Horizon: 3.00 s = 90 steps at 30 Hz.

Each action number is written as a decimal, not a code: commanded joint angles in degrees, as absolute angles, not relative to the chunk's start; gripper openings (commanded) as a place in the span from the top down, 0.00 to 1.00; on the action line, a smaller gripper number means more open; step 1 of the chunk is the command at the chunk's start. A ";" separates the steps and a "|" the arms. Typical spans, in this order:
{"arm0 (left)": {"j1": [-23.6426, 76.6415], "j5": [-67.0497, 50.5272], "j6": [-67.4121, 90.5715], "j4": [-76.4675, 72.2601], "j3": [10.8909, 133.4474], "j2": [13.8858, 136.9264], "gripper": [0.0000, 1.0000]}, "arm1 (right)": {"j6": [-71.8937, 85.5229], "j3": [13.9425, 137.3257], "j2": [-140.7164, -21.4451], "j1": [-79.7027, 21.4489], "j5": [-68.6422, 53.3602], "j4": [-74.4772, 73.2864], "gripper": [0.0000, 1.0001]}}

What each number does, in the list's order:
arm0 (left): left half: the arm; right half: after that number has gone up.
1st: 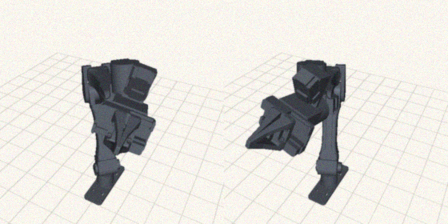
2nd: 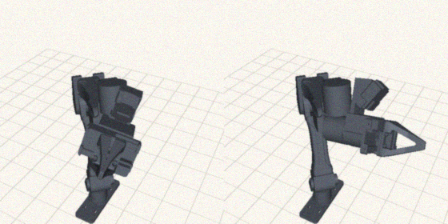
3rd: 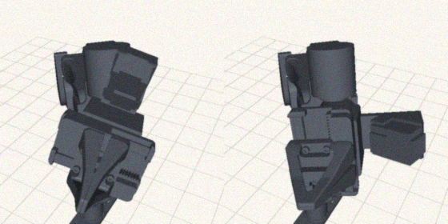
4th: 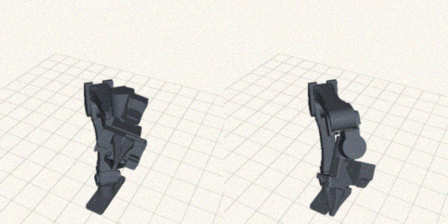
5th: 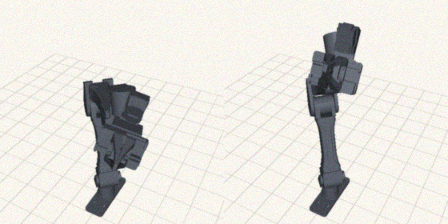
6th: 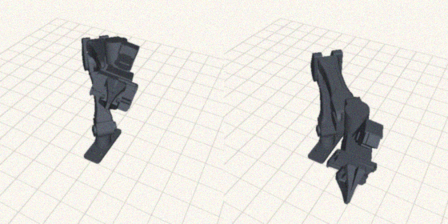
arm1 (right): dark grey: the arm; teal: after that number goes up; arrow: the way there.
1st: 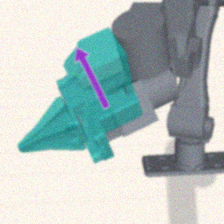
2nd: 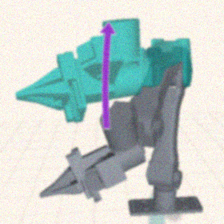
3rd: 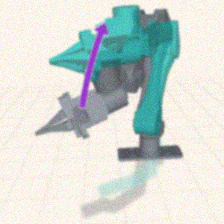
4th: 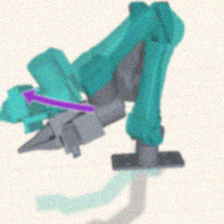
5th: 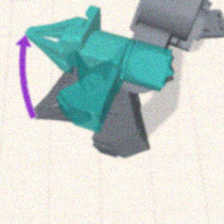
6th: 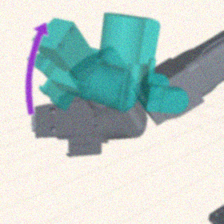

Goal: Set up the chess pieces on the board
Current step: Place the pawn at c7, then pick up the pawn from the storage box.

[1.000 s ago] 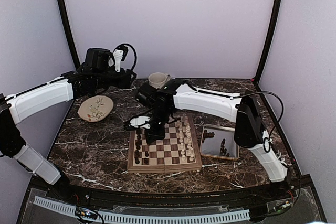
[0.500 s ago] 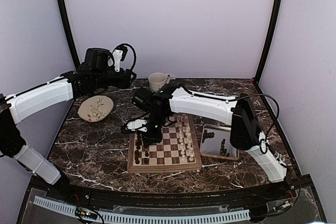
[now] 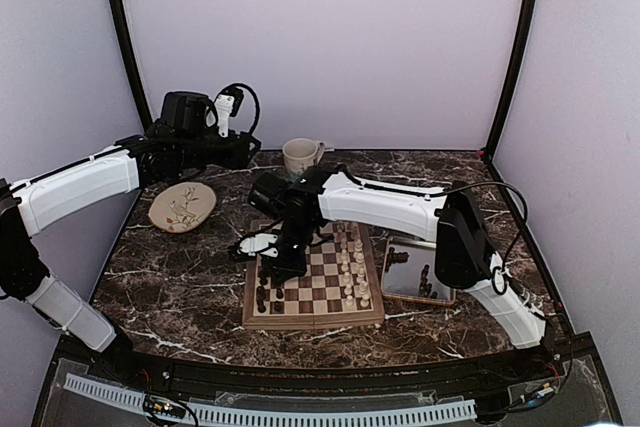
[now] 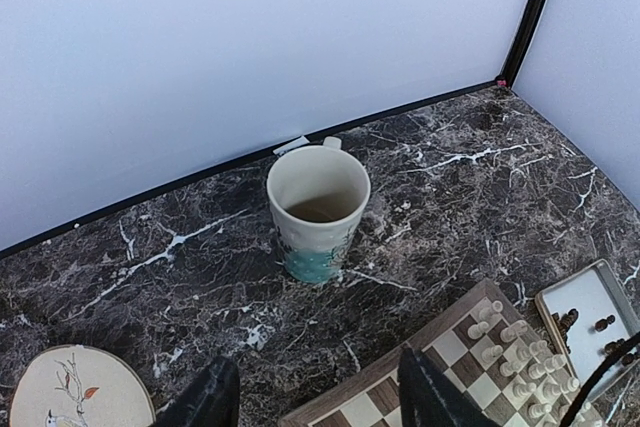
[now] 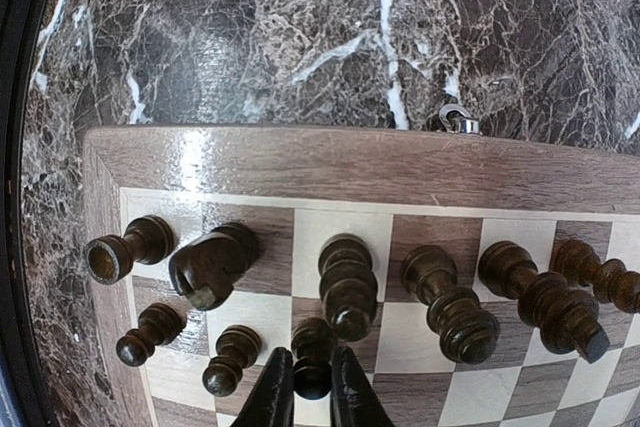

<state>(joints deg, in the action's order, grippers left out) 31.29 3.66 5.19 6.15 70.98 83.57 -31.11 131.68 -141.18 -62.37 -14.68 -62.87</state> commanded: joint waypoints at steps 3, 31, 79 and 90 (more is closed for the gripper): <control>30.69 2.71 5.45 6.88 71.67 83.46 0.44 | -30.51 133.14 -142.78 -62.91 -13.52 -61.94 0.80; 30.76 0.78 5.27 7.23 71.73 85.21 0.44 | -30.08 116.11 -121.39 -56.95 -11.42 -59.62 0.70; 31.02 -6.98 7.21 8.65 73.44 89.25 0.44 | -27.84 65.65 -101.95 -30.99 -4.47 -49.58 0.98; 31.10 -8.73 7.40 8.99 73.98 89.64 0.41 | -29.97 73.51 -102.48 -25.23 -20.72 -56.56 1.00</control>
